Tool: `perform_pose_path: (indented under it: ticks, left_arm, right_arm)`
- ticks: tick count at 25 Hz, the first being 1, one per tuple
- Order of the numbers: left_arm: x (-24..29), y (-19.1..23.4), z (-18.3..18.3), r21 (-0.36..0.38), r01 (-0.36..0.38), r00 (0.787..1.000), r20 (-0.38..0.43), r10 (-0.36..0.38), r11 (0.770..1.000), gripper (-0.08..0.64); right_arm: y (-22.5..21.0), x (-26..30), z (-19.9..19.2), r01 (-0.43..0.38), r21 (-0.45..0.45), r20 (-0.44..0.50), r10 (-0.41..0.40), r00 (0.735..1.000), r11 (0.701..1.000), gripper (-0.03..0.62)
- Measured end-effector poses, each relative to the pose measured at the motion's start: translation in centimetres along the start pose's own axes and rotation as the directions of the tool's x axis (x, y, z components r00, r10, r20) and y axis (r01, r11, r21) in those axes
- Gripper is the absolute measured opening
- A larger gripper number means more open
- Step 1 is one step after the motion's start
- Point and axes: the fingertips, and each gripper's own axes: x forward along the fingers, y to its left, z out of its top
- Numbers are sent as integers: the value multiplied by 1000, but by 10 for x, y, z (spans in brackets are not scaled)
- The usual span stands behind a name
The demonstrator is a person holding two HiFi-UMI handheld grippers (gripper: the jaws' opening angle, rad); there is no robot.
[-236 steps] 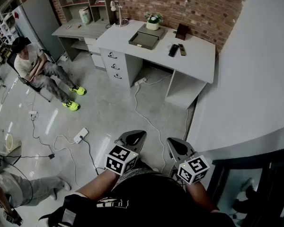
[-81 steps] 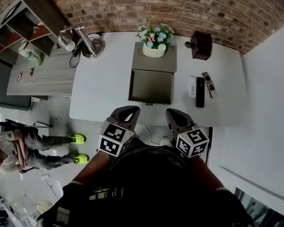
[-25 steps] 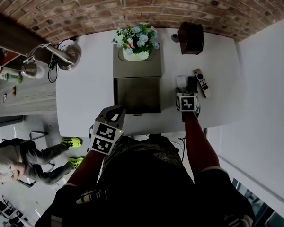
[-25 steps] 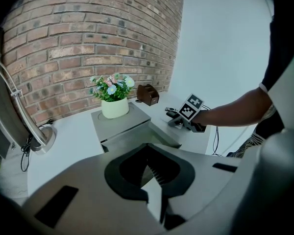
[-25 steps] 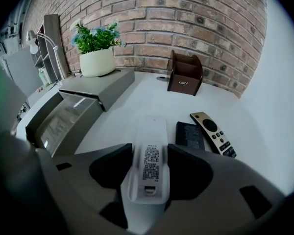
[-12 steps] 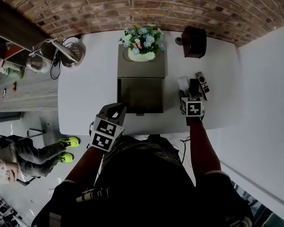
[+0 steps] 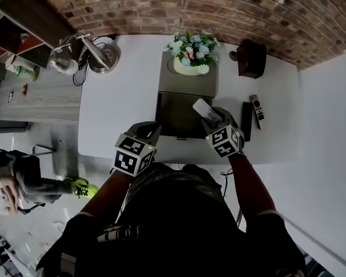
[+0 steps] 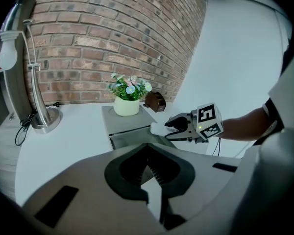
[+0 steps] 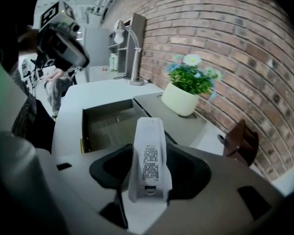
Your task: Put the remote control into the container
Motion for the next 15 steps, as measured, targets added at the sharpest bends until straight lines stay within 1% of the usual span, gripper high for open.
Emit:
perform_pose_path:
  ticks: [2, 3, 7, 9, 13, 15]
  left_arm:
    - [-6, 3, -3, 8, -17, 1000, 1, 17, 1000, 5]
    - [-8, 5, -5, 10, -25, 1000, 3, 25, 1000, 5]
    - [-20, 8, -13, -18, -50, 999, 17, 50, 999, 5]
    - [-26, 11, -18, -33, -64, 998, 25, 65, 997, 5]
    - [-40, 18, -26, -60, -101, 994, 38, 104, 993, 5]
    - [-47, 22, -29, -74, -122, 991, 46, 125, 990, 5]
  right_arm:
    - [20, 13, 12, -49, -105, -8, 49, 999, 993, 221]
    - [28, 20, 16, -73, -144, -15, 72, 997, 987, 221]
    - [47, 50, 26, -158, -266, -62, 147, 987, 951, 221]
    - [49, 63, 31, -174, -330, -79, 157, 984, 928, 221]
    - [48, 86, 40, -173, -449, -89, 148, 985, 877, 222]
    - [46, 93, 41, -169, -492, -95, 140, 986, 854, 222]
